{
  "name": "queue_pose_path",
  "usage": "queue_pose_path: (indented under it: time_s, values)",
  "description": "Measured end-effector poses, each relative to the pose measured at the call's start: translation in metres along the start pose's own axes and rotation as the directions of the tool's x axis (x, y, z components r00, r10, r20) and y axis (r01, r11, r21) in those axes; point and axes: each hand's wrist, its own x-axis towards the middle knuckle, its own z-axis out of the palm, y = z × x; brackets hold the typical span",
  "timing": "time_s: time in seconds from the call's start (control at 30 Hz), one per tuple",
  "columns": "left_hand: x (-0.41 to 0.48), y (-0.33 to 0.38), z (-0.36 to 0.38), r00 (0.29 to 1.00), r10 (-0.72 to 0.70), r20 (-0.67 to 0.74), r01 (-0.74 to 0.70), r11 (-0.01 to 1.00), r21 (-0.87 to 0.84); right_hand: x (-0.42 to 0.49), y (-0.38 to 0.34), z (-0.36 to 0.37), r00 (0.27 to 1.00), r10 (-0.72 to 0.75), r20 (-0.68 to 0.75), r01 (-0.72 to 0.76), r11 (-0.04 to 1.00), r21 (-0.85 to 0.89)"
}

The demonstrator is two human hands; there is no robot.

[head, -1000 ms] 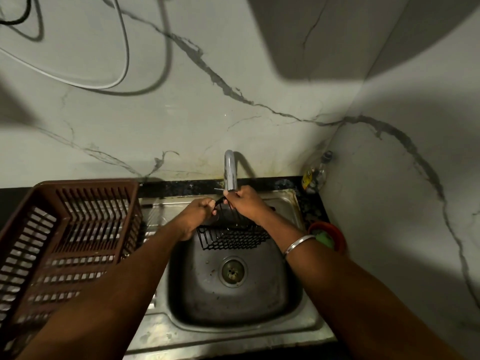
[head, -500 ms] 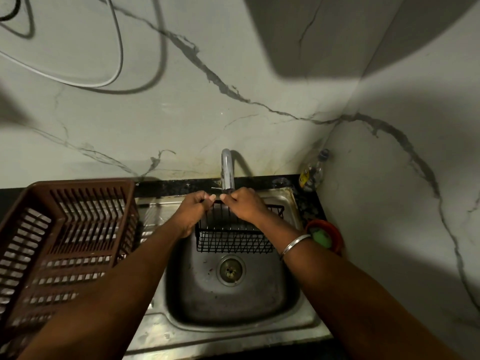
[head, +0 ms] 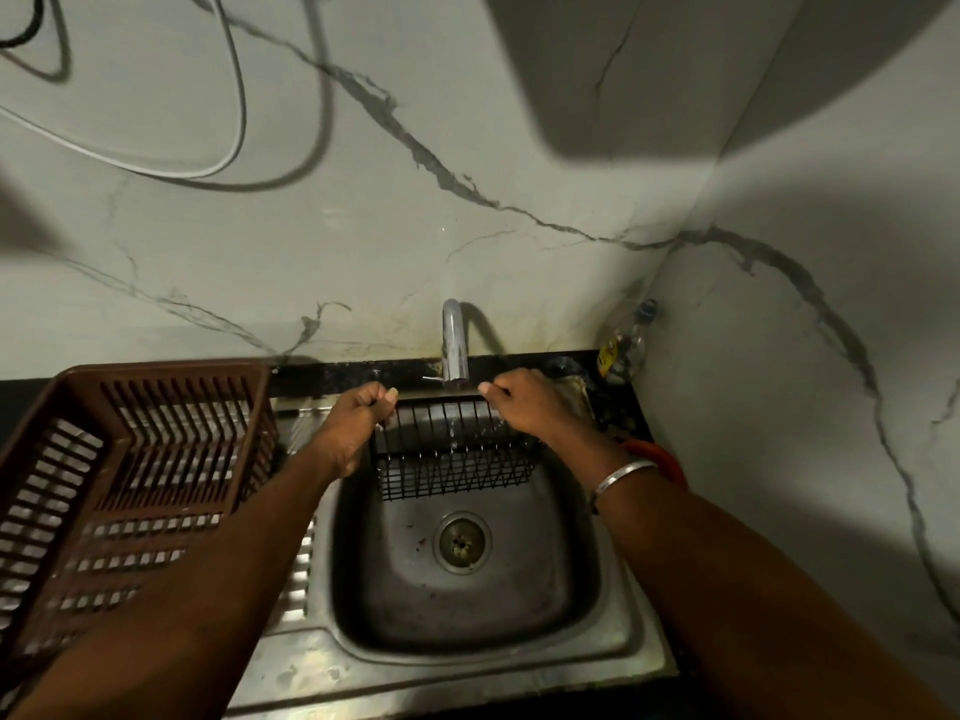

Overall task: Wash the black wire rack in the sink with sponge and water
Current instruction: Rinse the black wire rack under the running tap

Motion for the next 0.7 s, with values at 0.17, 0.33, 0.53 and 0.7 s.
queue_pose_path:
  time_s: [0.17,0.33,0.53,0.7]
  values:
    - [-0.012,0.006,0.008,0.999,-0.005,0.039,0.002,0.998,0.063,-0.006,-0.033,0.018,0.995,-0.089,0.049,0.091,0.995,-0.036]
    - [-0.001,0.013,0.017,0.974,0.043,0.224,-0.146,0.873,0.465,-0.006,-0.050,0.030,0.990,-0.116,0.074,0.129,0.971,-0.200]
    - [0.001,0.004,0.008,0.991,-0.003,0.131,-0.059,0.880,0.471,-0.001,-0.031,0.005,0.992,-0.117,0.048,0.124,0.978,-0.169]
    - [-0.003,-0.002,0.011,0.996,-0.027,0.087,-0.011,0.914,0.406,-0.001,-0.035,0.004,0.992,-0.126,-0.006,0.122,0.971,-0.205]
